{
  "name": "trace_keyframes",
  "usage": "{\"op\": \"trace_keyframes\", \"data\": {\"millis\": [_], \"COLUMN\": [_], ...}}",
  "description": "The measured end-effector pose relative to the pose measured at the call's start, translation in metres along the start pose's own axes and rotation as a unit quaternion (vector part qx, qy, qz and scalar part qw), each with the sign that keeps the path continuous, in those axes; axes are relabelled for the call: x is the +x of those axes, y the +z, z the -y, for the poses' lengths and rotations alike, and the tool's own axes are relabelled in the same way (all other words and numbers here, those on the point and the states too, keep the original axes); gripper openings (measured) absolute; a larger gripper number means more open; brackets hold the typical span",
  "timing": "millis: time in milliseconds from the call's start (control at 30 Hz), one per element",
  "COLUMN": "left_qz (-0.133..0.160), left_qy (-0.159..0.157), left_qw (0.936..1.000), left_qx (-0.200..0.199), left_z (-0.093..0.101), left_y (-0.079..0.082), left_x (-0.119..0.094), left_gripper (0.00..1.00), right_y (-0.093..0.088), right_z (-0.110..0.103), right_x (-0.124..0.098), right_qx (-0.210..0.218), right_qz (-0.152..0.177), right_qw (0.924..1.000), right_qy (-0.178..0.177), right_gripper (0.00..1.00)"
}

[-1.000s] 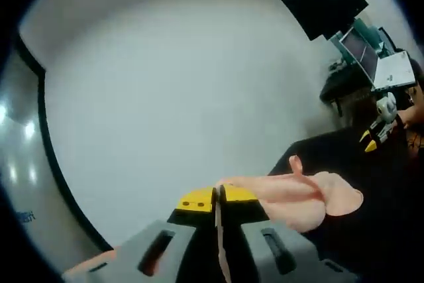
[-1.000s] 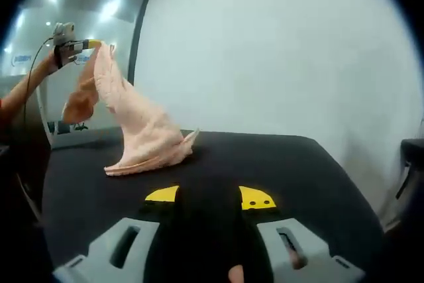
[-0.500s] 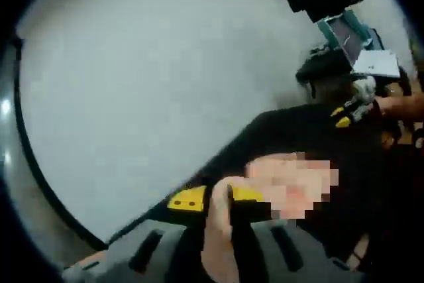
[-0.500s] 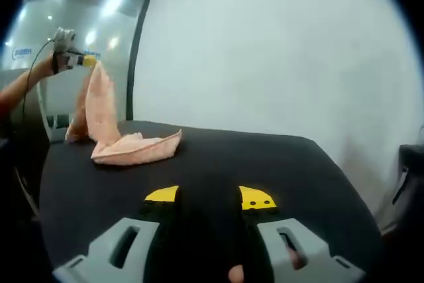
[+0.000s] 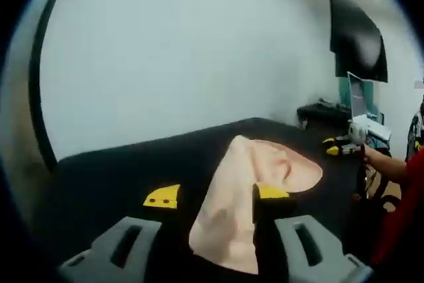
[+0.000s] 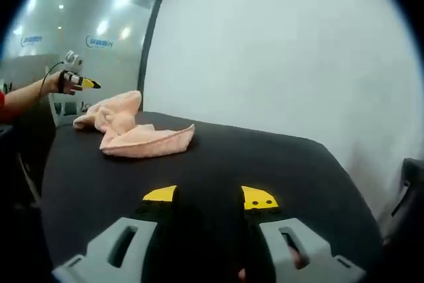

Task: Fold the towel on the table until its edges align and the towel forms a compact rectangular stack.

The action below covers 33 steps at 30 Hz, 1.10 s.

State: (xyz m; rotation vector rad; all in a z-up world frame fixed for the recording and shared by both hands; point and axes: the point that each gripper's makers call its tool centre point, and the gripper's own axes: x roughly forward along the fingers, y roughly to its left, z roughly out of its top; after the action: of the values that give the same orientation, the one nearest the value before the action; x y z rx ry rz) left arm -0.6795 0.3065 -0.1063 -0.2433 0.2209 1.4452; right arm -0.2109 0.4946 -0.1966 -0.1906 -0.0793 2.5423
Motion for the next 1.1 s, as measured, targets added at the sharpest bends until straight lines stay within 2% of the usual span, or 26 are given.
{"op": "trace_keyframes", "data": {"millis": [100,133,200,233,267,300,333,400,433,467,500,533,567,600,633,700,767,800,867,933,967,1000,1100], "left_qz": [-0.046,-0.051,-0.054,-0.065,-0.074,-0.072,-0.077,-0.082,-0.081,-0.077,-0.083,-0.078,-0.08,-0.071,-0.042,-0.004,0.014,0.016,0.027,0.048,0.059,0.067,0.083], "left_qy": [0.033,0.045,0.046,0.042,0.032,0.029,0.03,0.036,0.036,0.044,0.038,0.048,0.061,0.06,0.062,0.066,0.07,0.071,0.081,0.106,0.114,0.12,0.139], "left_qw": [0.9966,0.9946,0.9916,0.9921,0.9951,0.9969,0.9965,0.9959,0.9959,0.9955,0.9927,0.9887,0.9871,0.9885,0.9903,0.9929,0.9935,0.9936,0.992,0.9879,0.9859,0.984,0.9778], "left_qx": [-0.06,-0.079,-0.108,-0.099,-0.056,-0.014,0.009,0.013,0.018,0.035,0.079,0.119,0.125,0.119,0.117,0.099,0.089,0.086,0.092,0.103,0.108,0.113,0.133], "left_z": [-0.025,-0.028,-0.034,-0.031,-0.02,-0.011,-0.005,0.005,0.01,0.009,0.01,0.014,0.012,0.01,0.011,0.014,0.014,0.015,0.014,0.006,0.003,0.001,-0.003], "left_y": [-0.047,-0.059,-0.072,-0.079,-0.086,-0.088,-0.09,-0.091,-0.089,-0.086,-0.085,-0.081,-0.076,-0.069,-0.055,-0.031,-0.017,-0.014,-0.006,0.005,0.01,0.016,0.03], "left_x": [0.015,0.021,0.039,0.047,0.049,0.054,0.059,0.063,0.062,0.061,0.057,0.052,0.047,0.043,0.04,0.029,0.022,0.019,0.014,0.004,-0.002,-0.008,-0.027], "left_gripper": [0.38,0.38,0.39,0.38,0.38,0.38,0.38,0.34,0.26,0.22,0.18,0.1,0.09,0.09,0.09,0.09,0.07,0.06,0.05,0.05,0.05,0.05,0.05], "right_y": [-0.002,-0.003,-0.005,-0.005,-0.006,-0.006,-0.006,-0.006,-0.006,-0.005,-0.005,-0.004,-0.002,0.001,0.007,0.025,0.033,0.037,0.038,0.042,0.042,0.041,0.028], "right_z": [0.003,0.004,0.0,-0.001,-0.001,-0.002,-0.003,-0.003,-0.006,-0.009,-0.011,-0.013,-0.013,-0.014,-0.018,-0.045,-0.086,-0.109,-0.146,-0.173,-0.183,-0.19,-0.194], "right_x": [0.001,0.001,0.004,0.004,0.004,0.002,0.001,0.001,0.0,-0.003,-0.004,-0.005,-0.005,-0.005,-0.003,0.005,0.014,0.018,0.029,0.038,0.043,0.052,0.075], "right_qx": [-0.007,-0.011,-0.018,-0.02,-0.022,-0.023,-0.023,-0.024,-0.025,-0.026,-0.028,-0.028,-0.03,-0.034,-0.037,-0.091,-0.142,-0.182,-0.276,-0.335,-0.353,-0.381,-0.451], "right_qz": [-0.004,-0.007,-0.014,-0.016,-0.017,-0.018,-0.019,-0.021,-0.021,-0.022,-0.023,-0.023,-0.021,-0.019,-0.015,0.005,0.014,0.02,0.021,0.029,0.026,0.019,-0.009], "right_qw": [0.9999,0.9999,0.9997,0.9996,0.9996,0.9995,0.9995,0.9994,0.9994,0.9994,0.9993,0.9993,0.9993,0.9991,0.9991,0.9952,0.9856,0.9764,0.9483,0.9246,0.9153,0.9029,0.8679], "right_qy": [-0.008,-0.009,-0.009,-0.008,-0.008,-0.009,-0.009,-0.012,-0.012,-0.011,-0.011,-0.011,-0.013,-0.015,-0.01,0.035,0.09,0.115,0.155,0.179,0.193,0.199,0.208], "right_gripper": [0.32,0.32,0.32,0.32,0.32,0.32,0.32,0.32,0.32,0.32,0.32,0.32,0.32,0.32,0.32,0.32,0.29,0.27,0.26,0.25,0.23,0.21,0.18]}}
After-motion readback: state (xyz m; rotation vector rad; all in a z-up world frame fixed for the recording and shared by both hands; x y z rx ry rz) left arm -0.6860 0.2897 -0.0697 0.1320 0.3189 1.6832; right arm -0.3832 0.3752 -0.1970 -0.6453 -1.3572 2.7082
